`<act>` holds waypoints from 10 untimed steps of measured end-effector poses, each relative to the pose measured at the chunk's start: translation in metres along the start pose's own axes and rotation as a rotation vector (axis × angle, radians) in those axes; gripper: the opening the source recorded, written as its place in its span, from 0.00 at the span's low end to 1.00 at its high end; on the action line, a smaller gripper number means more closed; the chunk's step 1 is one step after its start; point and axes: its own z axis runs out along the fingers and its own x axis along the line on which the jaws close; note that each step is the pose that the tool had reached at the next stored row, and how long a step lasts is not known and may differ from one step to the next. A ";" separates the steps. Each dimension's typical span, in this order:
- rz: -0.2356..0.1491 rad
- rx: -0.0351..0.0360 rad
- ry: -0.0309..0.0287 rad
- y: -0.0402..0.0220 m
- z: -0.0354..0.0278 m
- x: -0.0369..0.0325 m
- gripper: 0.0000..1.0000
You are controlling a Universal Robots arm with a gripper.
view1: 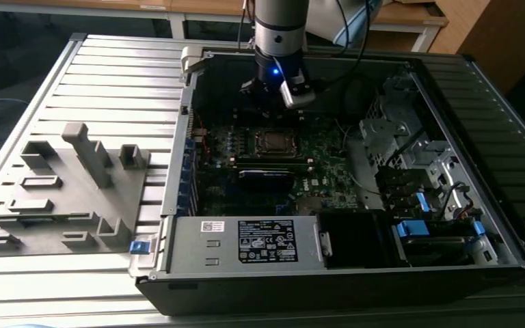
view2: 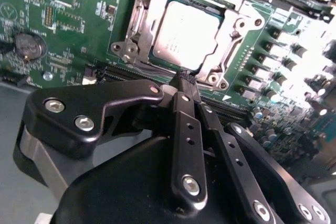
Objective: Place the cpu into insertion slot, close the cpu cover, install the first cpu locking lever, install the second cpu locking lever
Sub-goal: 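Install the first cpu locking lever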
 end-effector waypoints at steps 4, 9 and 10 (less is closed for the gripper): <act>-0.006 -0.0005 0.0002 0.0001 -0.0034 -0.0002 0.11; -0.007 -0.0005 0.0003 0.0003 -0.0120 -0.0007 0.11; -0.007 -0.0006 0.0002 0.0004 -0.0119 -0.0008 0.11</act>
